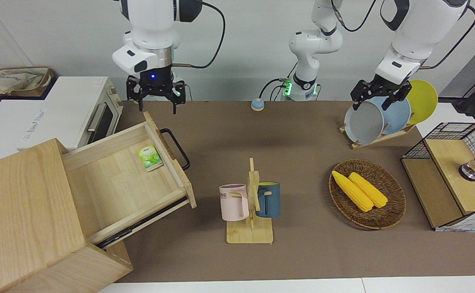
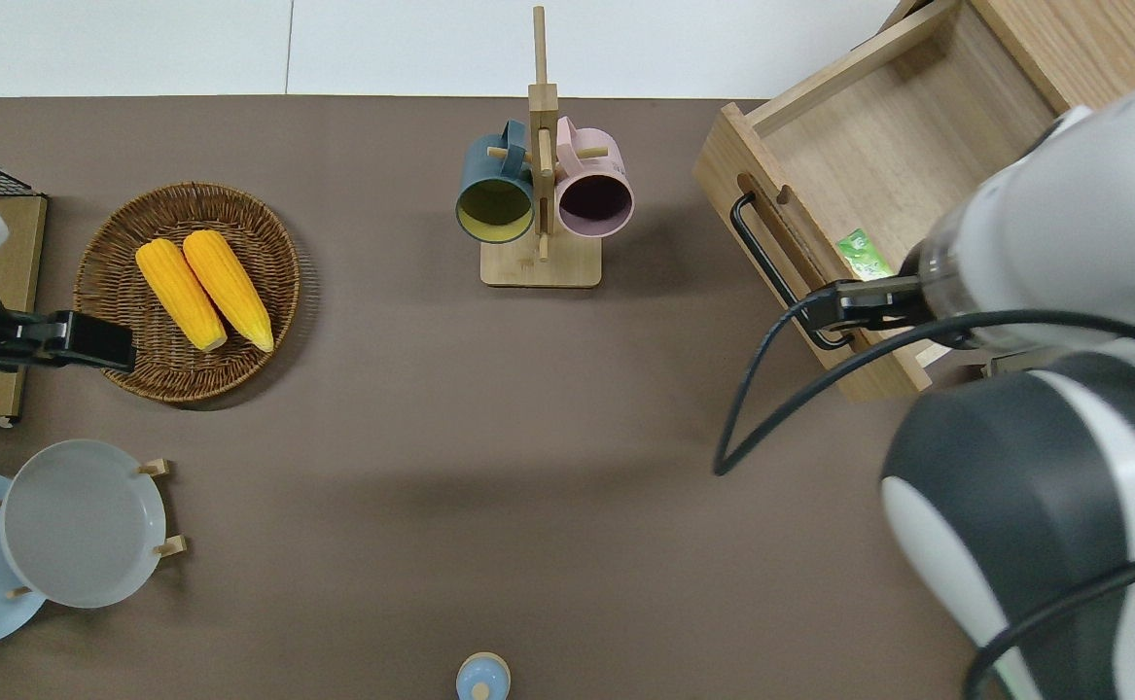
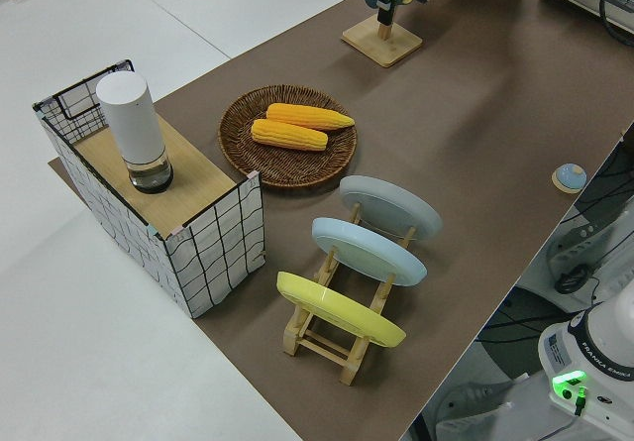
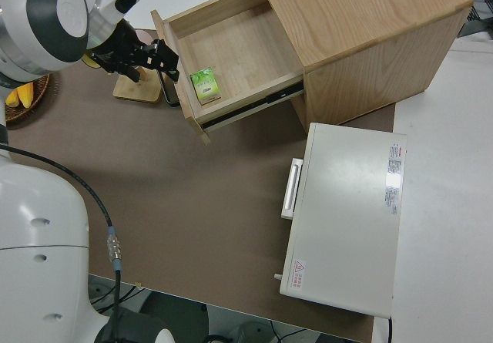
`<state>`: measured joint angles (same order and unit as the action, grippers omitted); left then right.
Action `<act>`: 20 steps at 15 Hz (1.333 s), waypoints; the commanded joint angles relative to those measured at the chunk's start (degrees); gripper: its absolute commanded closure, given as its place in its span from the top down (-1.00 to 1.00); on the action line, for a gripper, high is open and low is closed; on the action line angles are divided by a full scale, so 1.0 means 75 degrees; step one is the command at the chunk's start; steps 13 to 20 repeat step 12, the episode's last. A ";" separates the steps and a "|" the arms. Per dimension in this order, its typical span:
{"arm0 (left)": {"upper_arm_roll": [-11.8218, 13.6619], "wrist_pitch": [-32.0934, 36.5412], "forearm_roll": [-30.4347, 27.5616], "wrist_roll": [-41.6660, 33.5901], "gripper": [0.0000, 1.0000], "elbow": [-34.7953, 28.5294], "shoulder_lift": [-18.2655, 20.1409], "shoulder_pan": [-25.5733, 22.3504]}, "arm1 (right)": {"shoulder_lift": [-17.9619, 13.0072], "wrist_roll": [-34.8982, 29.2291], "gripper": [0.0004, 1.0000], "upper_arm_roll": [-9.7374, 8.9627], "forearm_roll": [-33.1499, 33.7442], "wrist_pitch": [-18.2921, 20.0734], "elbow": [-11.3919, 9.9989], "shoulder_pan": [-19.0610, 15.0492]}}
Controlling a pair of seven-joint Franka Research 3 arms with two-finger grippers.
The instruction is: Slide drawer open with right arm
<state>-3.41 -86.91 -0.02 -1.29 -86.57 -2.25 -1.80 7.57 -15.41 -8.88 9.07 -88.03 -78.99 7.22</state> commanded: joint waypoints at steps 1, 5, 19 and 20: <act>-0.0049 0.0150 0.0131 -0.0074 0.99 0.0198 -0.0087 -0.0029 | -0.0177 0.1185 0.97 -0.0129 -0.1044 -0.0239 -0.0215 -0.1194; -0.0049 0.0150 0.0131 -0.0074 0.99 0.0187 -0.0087 -0.0029 | -0.0118 0.1562 0.97 -0.0129 -0.1350 -0.0274 -0.0273 -0.1629; -0.0049 0.0150 0.0131 -0.0074 0.99 0.0187 -0.0087 -0.0029 | -0.0001 0.1574 0.97 -0.0117 -0.1550 -0.0251 -0.0262 -0.1618; -0.0049 0.0150 0.0131 -0.0074 0.99 0.0187 -0.0087 -0.0029 | -0.0001 0.1574 0.97 -0.0117 -0.1550 -0.0251 -0.0262 -0.1618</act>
